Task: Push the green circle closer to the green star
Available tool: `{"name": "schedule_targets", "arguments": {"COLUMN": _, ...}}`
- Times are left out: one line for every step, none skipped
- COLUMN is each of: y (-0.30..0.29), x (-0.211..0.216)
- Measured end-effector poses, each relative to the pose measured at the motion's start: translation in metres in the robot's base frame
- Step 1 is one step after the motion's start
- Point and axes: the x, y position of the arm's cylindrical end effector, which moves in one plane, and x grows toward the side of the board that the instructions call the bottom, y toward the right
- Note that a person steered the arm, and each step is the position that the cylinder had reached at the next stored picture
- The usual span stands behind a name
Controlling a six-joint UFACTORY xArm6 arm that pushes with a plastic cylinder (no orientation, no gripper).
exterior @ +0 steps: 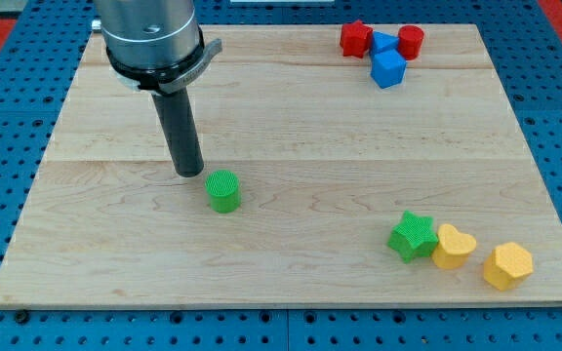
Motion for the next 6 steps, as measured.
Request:
{"name": "schedule_targets", "arguments": {"y": 0.047, "x": 0.021}}
{"name": "schedule_targets", "arguments": {"y": 0.06, "x": 0.028}}
{"name": "schedule_targets", "arguments": {"y": 0.015, "x": 0.035}}
{"name": "schedule_targets", "arguments": {"y": 0.058, "x": 0.056}}
{"name": "schedule_targets", "arguments": {"y": 0.125, "x": 0.061}}
{"name": "schedule_targets", "arguments": {"y": 0.152, "x": 0.062}}
